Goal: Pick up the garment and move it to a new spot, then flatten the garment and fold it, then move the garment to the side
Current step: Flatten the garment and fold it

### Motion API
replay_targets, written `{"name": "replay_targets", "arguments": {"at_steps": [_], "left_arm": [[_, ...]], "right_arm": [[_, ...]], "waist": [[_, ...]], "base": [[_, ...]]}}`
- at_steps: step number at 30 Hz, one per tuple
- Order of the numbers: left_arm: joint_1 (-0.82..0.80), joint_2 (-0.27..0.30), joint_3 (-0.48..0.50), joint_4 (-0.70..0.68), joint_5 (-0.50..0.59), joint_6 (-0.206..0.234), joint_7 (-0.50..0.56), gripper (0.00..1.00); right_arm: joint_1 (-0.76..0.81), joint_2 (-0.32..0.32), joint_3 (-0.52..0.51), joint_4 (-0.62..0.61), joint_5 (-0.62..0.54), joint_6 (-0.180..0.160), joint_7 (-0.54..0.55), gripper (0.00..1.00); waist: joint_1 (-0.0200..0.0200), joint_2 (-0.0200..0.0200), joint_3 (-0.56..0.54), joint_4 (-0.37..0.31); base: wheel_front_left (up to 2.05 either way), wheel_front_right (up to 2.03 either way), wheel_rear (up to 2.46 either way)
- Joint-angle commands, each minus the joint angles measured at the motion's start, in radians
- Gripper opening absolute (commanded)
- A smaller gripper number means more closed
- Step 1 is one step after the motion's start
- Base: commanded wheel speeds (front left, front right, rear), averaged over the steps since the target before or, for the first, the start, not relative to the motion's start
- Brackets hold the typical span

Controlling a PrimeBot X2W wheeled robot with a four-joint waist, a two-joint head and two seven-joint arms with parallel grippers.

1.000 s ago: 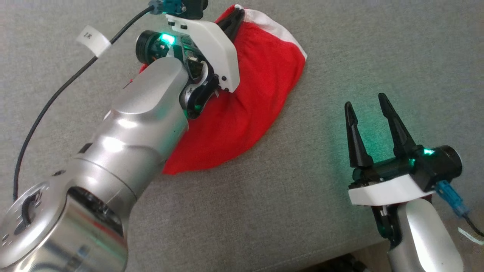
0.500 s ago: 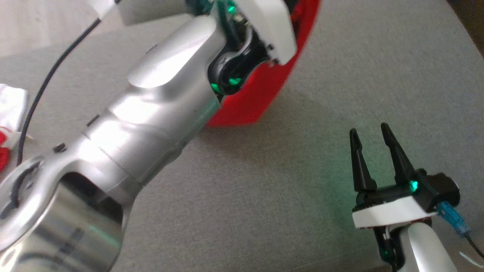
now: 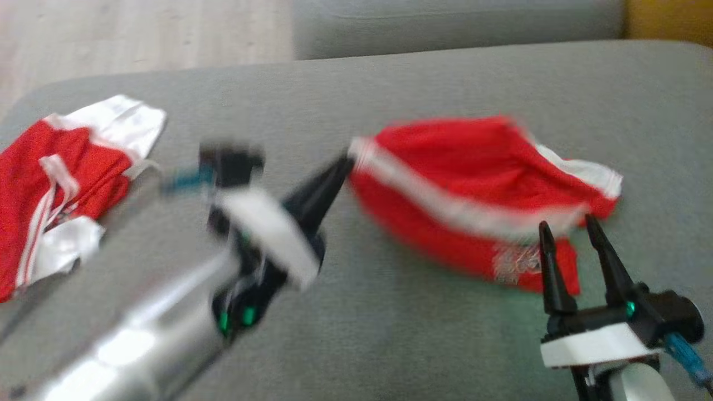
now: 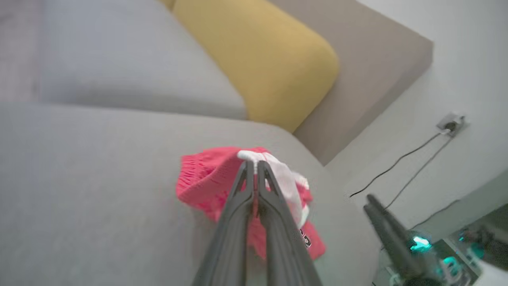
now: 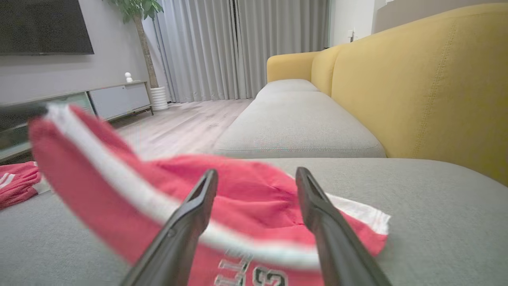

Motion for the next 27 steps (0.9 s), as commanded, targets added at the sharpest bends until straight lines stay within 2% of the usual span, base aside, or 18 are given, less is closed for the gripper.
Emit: {"name": "replay_targets", "arguments": {"at_steps": [1, 4, 8, 16, 27], "left_arm": [[-0.019, 0.033, 0.037, -0.036, 0.000, 0.005, -0.025, 0.00], [0.100, 0.076, 0.031, -0.043, -0.004, 0.023, -0.098, 0.00], [0.187, 0.099, 0.039, -0.038, -0.008, 0.029, -0.170, 0.00], [0.234, 0.096, 0.072, -0.011, -0.004, 0.020, -0.218, 0.00], [0.248, 0.083, 0.085, -0.004, 0.009, 0.010, -0.230, 0.00]], "right_arm": [[-0.006, -0.005, 0.015, -0.040, -0.002, -0.001, -0.004, 1.00], [0.014, -0.005, 0.003, -0.046, -0.005, -0.001, -0.004, 1.00], [0.012, -0.010, -0.020, -0.009, -0.026, -0.001, -0.004, 1.00], [-0.002, -0.086, 0.007, 0.172, -0.005, -0.001, 0.015, 1.00], [-0.051, -0.104, 0.050, 0.278, -0.012, -0.001, 0.088, 1.00]], "waist": [[0.0001, 0.0000, -0.003, 0.052], [0.0001, 0.0000, 0.002, 0.088], [0.0001, 0.0000, 0.010, 0.131], [0.0001, 0.0000, 0.014, 0.185], [0.0001, 0.0000, 0.024, 0.193]], "base": [[0.00, 0.00, 0.00], [0.00, 0.00, 0.00], [0.00, 0.00, 0.00], [0.00, 0.00, 0.00], [0.00, 0.00, 0.00]]}}
